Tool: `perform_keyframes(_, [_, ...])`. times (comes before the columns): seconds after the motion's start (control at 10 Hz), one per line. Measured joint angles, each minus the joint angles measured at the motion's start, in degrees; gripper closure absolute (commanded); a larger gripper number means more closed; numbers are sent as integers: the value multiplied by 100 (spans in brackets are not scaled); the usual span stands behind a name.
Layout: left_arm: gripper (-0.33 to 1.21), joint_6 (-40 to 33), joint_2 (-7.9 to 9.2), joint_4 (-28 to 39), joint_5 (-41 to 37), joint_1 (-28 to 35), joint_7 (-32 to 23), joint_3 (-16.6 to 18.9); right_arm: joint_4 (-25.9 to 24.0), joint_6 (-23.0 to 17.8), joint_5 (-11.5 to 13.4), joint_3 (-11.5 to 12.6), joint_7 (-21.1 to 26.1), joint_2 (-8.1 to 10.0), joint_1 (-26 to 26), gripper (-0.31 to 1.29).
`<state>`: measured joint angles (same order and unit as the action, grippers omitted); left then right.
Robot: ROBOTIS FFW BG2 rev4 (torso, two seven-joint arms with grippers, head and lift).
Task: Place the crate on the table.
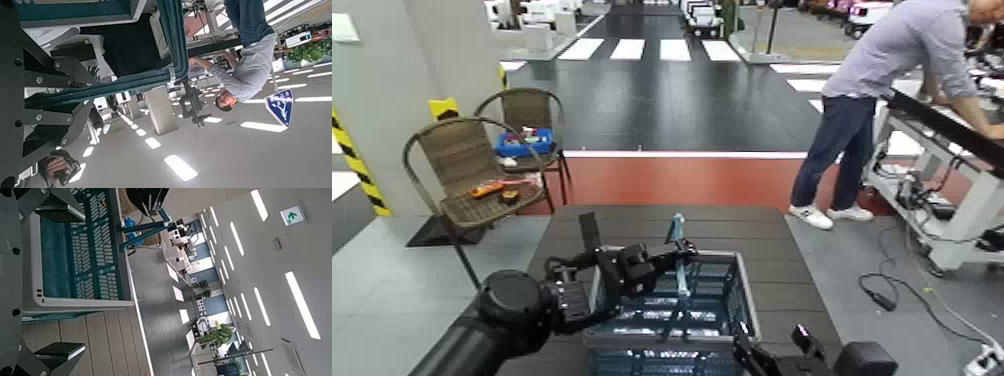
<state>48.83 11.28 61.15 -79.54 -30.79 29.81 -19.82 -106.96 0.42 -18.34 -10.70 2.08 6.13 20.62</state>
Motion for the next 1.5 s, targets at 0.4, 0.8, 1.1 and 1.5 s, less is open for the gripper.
perform_keyframes(0.4, [106,-50,-29,-374,52,-202,99,-134,25,-49,-25,-18,-12,2,-13,15])
perform_keyframes(0.8, [84,-84,-64,-706,105,-361,318,-330,38,-114,-30,-14,-24,12,-23,15])
perform_keyframes(1.1, [43,-159,-84,-800,211,-366,359,-364,64,-163,-40,-8,-50,20,-32,15])
perform_keyframes(1.5, [8,-244,-70,-718,788,-183,395,-58,70,-190,-47,23,-49,20,-9,15])
